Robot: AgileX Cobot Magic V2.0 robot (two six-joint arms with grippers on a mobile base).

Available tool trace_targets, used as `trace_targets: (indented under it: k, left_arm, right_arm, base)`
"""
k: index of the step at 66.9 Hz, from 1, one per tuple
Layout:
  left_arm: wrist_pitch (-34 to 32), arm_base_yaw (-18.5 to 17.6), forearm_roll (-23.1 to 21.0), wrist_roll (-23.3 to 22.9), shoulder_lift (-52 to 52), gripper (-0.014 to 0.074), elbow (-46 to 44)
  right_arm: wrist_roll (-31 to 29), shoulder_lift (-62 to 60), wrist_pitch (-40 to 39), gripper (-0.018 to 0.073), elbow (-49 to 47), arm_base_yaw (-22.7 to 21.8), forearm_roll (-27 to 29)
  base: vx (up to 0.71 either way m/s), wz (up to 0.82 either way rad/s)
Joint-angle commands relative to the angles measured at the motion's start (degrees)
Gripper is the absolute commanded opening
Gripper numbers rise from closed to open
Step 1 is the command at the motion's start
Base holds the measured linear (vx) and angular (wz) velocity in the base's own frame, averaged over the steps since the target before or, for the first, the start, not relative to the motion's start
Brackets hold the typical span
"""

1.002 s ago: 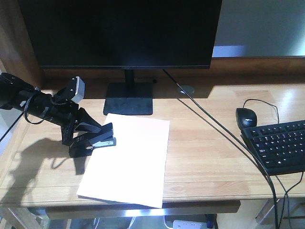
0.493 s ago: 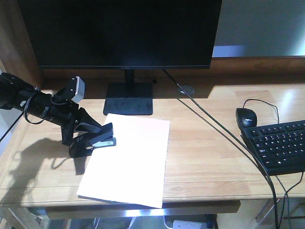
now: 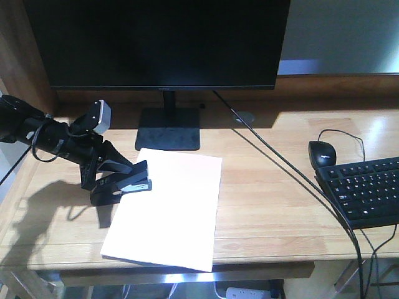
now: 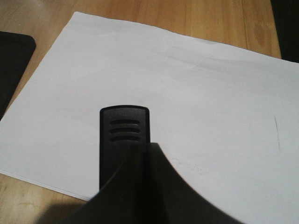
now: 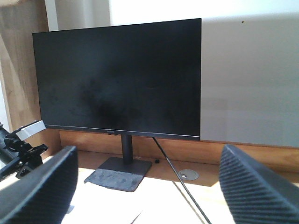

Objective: Grab stapler and paper to desk for stapling

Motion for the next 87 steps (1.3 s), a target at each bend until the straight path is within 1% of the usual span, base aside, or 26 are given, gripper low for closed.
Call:
trace_targets:
  k: [1,5,12,28,46,55,62,68,76,87]
  left_arm:
    - [2.5,-0.2,-3.4,-0.4,-3.5,-0.0006,-1.6]
    - [1.3,-0.2,-3.8,0.4,-3.5,-0.0006,-1.6]
    - [-0.2,-0.2,-4.1,0.6,-3.5,-0.0006,-1.6]
    - [-0.7,-0.3,-3.8,0.9,-3.5,-0.0006,-1.6]
    - [-2.9,-1.9,-3.6,0.8,-3.3,-0.0006,-1.6]
    - [-3.0,-2.9,-3.6,0.8,-2.1,-0.0006,-1.6]
    - [-2.9,-3.3,-3.6,-0.6,-0.6,-0.0006,-1.6]
    - [-2.8,-3.6,-3.0,-0.6,0.0,-0.0006,-1.5]
    - [-3.3,-3.7,-1.8,-0.6,0.7,-0.0006,-1.5]
    - [-3.5,-3.7,-1.8,-0.7,1.9,-0.0006,-1.5]
  right_arm:
    - [0.1,0.2,-4.3,0.0573,-1.3,-0.4,0.1]
    - [0.1,0.2,-4.3,0.0573,-1.3,-0.4,0.1]
    - [0.1,0.2,-4.3,0.0573,-1.3,-0.4,0.1]
    - [0.1,0.2,-4.3,0.0573,-1.3,-0.4,0.1]
    - [0.1,0.2,-4.3,0.0573,-1.3,-0.4,0.1]
    - [0.1,0.2,-4.3,0.0573,-1.3,-0.4,0.1]
    - [0.1,0.2,-4.3,0.0573,-1.3,-0.4,0.1]
    - [0.1,0.2,-4.3,0.0573,-1.3,-0.4,0.1]
    - [0.1,0.2,-4.3,0.0573,-1.3,-0.4,0.1]
    - [0.1,0.2,-4.3,0.0573,-1.3,-0.4,0.1]
  base:
    - [0.0,0.0]
    - [0.0,0.0]
    - [0.0,0.0]
    - [0.0,0.0]
    - [0.0,0.0]
    - [0.0,0.0]
    - [0.0,0.0]
    - [0.0,0.0]
    - [0.0,0.0]
    - [0.0,0.0]
